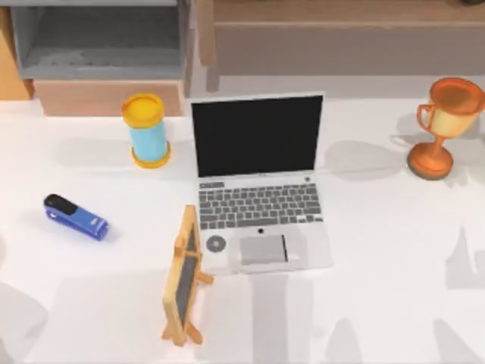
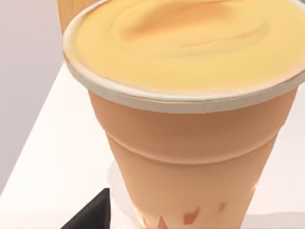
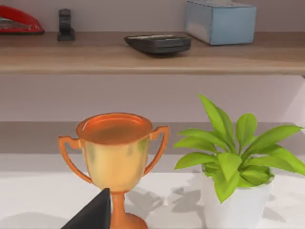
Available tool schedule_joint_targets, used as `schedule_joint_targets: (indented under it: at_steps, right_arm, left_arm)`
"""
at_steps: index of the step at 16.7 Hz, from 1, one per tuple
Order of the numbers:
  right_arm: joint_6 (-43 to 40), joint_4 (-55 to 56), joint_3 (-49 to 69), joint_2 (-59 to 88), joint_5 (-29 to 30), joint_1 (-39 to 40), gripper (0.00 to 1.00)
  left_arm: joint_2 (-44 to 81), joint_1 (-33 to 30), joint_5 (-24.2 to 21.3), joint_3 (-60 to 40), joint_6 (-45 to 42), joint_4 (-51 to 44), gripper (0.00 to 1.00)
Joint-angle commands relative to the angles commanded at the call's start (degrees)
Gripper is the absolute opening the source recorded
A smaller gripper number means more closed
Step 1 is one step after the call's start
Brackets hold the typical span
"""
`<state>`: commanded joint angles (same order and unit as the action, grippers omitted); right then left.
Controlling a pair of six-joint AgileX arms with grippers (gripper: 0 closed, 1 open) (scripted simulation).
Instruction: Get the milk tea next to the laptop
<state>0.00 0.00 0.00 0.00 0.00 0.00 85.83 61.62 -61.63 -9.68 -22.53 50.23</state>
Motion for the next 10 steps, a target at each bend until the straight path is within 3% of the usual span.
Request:
schedule_joint_targets:
  at_steps: [4,10]
  right_arm:
    - [0.0,0.0,0.0,0.0,0.0,0.0,1.0]
    - [0.0,0.0,0.0,0.0,0.0,0.0,1.0]
  left_arm:
    - [5.0,-4.1,3.8,-2.5,3.1,5.5,1.0]
    - [16.6,-15.3,14.1,-7.4,9.5,17.4,1.0]
